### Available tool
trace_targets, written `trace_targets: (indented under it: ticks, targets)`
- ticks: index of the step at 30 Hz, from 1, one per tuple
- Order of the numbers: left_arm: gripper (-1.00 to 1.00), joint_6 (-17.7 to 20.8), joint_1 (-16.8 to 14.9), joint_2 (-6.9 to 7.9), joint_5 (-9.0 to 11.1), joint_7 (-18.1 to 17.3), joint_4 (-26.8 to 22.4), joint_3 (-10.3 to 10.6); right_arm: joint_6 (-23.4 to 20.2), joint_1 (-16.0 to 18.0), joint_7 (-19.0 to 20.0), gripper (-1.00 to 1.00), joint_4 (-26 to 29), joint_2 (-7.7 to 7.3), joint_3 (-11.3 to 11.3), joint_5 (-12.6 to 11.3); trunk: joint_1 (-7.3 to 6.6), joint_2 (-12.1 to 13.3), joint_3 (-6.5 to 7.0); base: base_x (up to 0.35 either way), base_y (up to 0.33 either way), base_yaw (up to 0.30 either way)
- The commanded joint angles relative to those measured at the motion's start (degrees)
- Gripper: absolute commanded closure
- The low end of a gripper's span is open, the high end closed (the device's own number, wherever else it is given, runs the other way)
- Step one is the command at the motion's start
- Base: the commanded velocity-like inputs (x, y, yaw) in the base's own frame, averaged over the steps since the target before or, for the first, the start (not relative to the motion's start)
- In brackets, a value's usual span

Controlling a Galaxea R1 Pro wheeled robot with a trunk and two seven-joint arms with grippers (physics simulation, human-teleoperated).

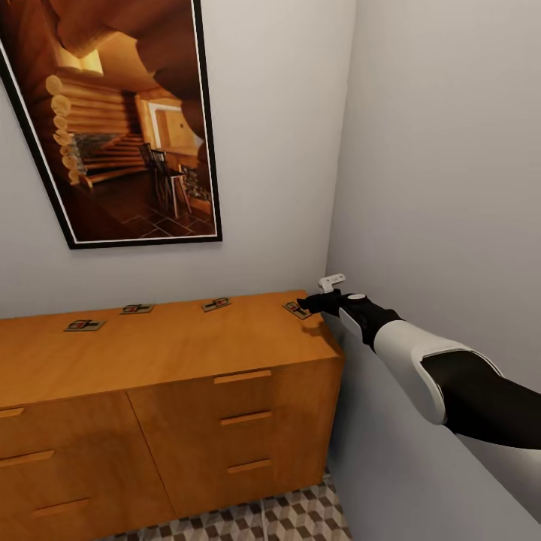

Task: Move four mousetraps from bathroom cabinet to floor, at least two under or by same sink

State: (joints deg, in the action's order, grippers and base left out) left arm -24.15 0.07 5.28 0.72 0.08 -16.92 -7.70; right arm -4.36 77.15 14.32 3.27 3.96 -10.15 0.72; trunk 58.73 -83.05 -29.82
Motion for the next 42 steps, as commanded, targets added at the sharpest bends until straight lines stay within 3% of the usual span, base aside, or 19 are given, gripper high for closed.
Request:
trace_targets:
  ticks: [1, 42]
  targets:
    - [-1.0, -0.11, 0.01, 0.0, 0.07, 0.01, -0.04, -0.03, -0.3, 0.02, 0.1, -1.0, 0.11, 0.0, -0.22, 0.07, 0.0, -0.03, -0.05, 0.0, 0.0, 0.0]
    - [-1.0, -0.11, 0.01, 0.0, 0.07, 0.01, -0.04, -0.03, -0.3, 0.02, 0.16, -1.0, 0.07, 0.01, -0.24, 0.07, 0.0, -0.03, -0.16, 0.0, 0.017, 0.0]
